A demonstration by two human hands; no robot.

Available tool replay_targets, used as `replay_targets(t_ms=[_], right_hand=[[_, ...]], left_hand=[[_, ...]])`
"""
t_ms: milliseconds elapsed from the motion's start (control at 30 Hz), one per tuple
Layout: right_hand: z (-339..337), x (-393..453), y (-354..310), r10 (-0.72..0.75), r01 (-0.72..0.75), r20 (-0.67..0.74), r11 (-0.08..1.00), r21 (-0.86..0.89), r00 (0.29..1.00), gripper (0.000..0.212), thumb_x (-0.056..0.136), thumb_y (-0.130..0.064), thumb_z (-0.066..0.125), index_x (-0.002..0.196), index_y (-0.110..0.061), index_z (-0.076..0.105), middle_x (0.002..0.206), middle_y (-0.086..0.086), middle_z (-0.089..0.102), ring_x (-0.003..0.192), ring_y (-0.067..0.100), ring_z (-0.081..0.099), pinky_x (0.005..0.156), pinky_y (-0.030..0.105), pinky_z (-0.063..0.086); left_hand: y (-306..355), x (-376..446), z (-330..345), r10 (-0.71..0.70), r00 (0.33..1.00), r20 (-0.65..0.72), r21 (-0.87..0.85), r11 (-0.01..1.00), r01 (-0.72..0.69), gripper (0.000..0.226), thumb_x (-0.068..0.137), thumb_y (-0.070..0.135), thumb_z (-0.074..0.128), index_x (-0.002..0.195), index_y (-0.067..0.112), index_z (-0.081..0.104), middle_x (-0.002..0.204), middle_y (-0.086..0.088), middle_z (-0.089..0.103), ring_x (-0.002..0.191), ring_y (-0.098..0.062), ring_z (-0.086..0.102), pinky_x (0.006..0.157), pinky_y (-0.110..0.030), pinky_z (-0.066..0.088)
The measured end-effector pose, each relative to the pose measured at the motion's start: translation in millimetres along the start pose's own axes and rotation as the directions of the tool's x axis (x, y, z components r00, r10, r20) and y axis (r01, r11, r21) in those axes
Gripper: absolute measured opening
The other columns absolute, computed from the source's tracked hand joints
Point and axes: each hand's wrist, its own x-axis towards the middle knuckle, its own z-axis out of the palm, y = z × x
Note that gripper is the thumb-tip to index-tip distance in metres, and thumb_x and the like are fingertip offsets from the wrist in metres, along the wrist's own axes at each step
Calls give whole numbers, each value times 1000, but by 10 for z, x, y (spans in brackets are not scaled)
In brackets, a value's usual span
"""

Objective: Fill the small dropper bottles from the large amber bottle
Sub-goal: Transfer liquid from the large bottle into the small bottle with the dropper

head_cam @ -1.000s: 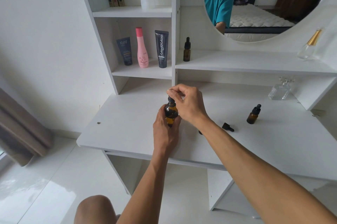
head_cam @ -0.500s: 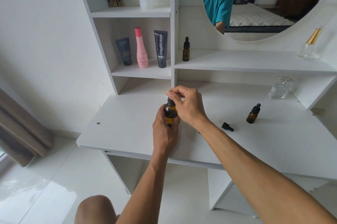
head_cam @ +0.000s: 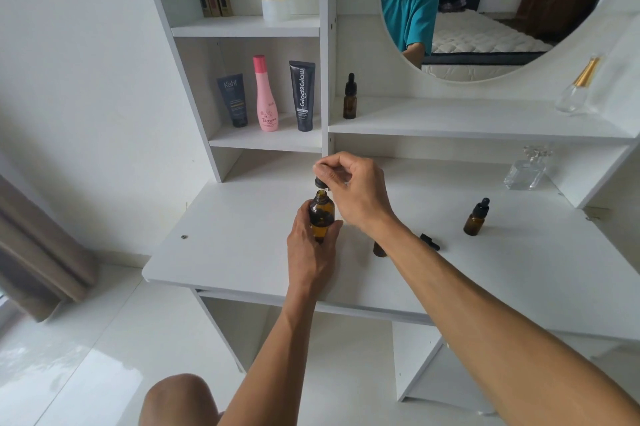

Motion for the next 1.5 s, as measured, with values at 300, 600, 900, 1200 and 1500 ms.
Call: replay_targets(t_ms=[300,600,900,1200,1500], right_hand=[[-102,71,-161,-47,48,-30,998,41,998,8,90,-20,72,90,-12,74,81,-4,73,68,-1,68,73,23,59],[-188,128,-259,-102,105,-89,994,26,991,10,89,-20,73,93,-11,75,81,-9,72,72,-7,66,74,16,56],[-342,175,-402,-92,103,-160,993,63,983,15,89,-26,73,94,-13,75,81,-12,71,75,-1,67,70,32,61],[-635,108,-357,-62,74,-199,996,51,978,13,89,-31,73,94,-19,75,85,-14,72,87,10,71,75,45,61],[-966,-133,-57,4,6,-244,999,40,970,7,88,-30,74,87,-22,75,85,-12,74,85,6,70,77,45,60]], left_hand=[[-15,13,17,9,1000,-11,23,1000,-9,43,89,27,74,127,28,54,107,11,67,94,-5,64,82,-19,50],[-24,10,22,3,1000,-15,28,1000,-3,45,88,29,74,127,31,52,108,11,66,96,-11,64,84,-26,51],[8,2,13,-5,1000,-21,45,999,6,40,88,28,74,120,38,51,102,16,64,91,-8,62,76,-12,45],[0,1,18,-11,999,-35,51,999,13,44,88,26,74,127,28,54,104,11,65,92,-11,63,75,-10,44],[1,-6,24,-20,999,-32,57,998,22,43,89,29,74,127,29,54,106,9,66,93,-13,65,80,-23,49]])
